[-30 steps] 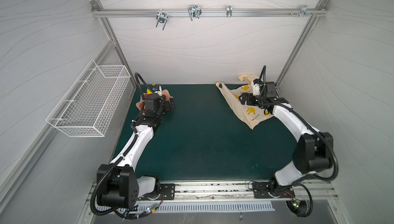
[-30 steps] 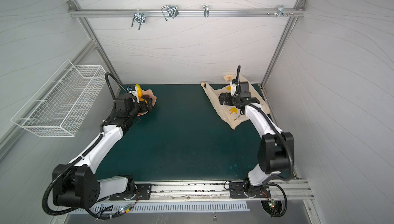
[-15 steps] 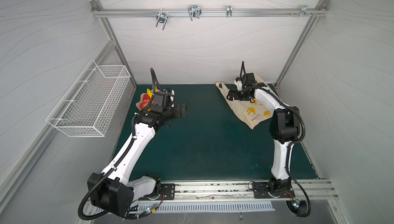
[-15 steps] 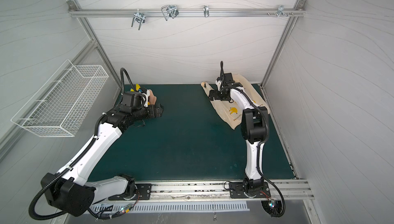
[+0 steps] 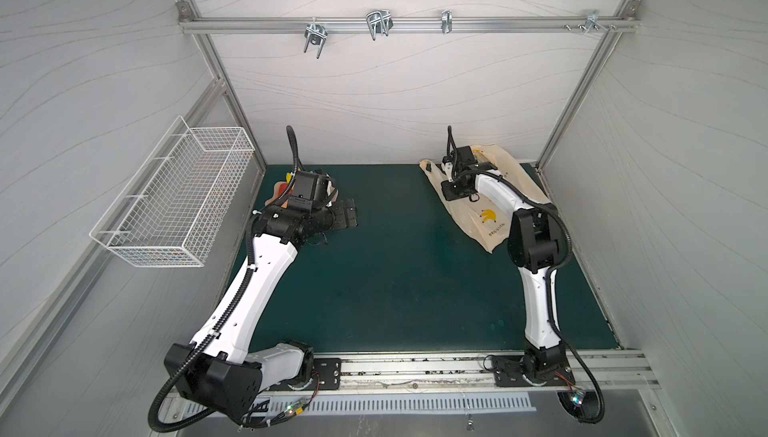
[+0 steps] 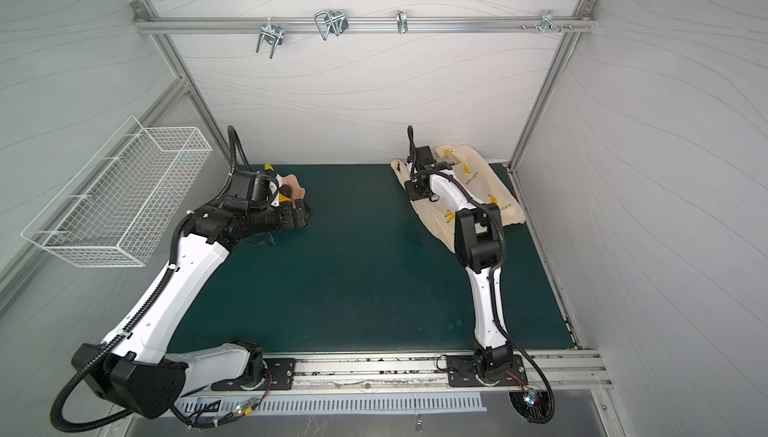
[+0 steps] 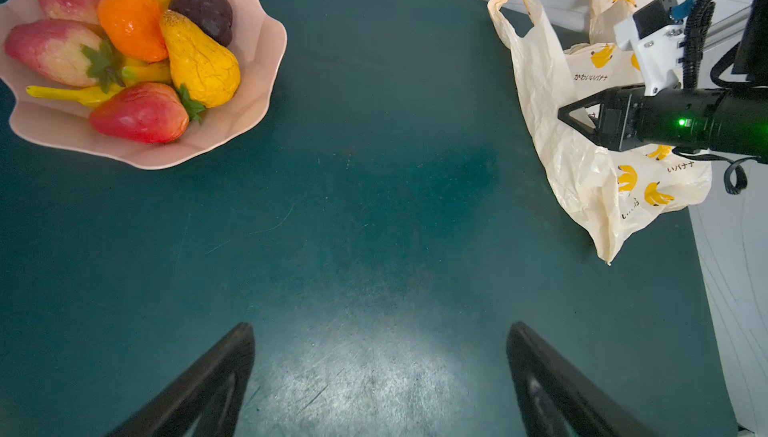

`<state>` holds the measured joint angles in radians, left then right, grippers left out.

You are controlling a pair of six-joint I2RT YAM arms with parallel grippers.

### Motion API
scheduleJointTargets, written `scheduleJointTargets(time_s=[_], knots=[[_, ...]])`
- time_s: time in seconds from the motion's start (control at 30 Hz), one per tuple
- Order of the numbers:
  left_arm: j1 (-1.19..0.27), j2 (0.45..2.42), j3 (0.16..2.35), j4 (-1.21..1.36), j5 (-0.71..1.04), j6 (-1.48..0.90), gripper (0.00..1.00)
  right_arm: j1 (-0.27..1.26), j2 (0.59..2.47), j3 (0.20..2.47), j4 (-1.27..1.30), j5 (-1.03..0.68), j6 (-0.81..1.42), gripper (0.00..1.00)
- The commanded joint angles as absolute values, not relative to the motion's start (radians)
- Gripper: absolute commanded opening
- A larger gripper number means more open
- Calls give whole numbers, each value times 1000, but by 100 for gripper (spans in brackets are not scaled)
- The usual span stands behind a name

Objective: Place the fruits into the plastic bag
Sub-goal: 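Grasp the banana-print bag with the right gripper while the left nears the bowl, then drag the bag toward the robot with the right gripper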

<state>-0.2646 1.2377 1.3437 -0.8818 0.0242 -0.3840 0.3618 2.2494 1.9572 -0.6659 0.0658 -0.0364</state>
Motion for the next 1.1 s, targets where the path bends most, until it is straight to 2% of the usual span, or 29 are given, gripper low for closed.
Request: scheduleJointTargets(time_s=[0.0, 0.1, 0.13, 0.33, 0.6, 0.8, 0.97, 1.07], knots=[[-266, 1271, 1401, -931, -15, -422, 96, 396, 2187, 1875, -629, 115, -96, 19], [-264, 1294, 1416, -933, -27, -440, 96, 412, 2126, 1780, -587, 124, -118, 2], [-262, 1302, 1420, -934, -26, -443, 96, 415, 2110, 1759, -586, 122, -118, 0], [-253, 1364, 1456, -953, -12, -479, 95, 469, 1922, 1513, -481, 90, -202, 0], [-186, 1485, 1617, -1010, 7, -471, 95, 630, 1614, 1148, -372, -12, -383, 0], [-159, 1583, 1751, -1046, 44, -465, 93, 754, 1455, 982, -411, 20, -452, 0], [-160, 1607, 1749, -1044, 72, -496, 91, 839, 1268, 844, -453, 47, -554, 0], [-169, 1604, 1709, -1031, 89, -509, 89, 874, 1124, 751, -476, -3, -642, 0]])
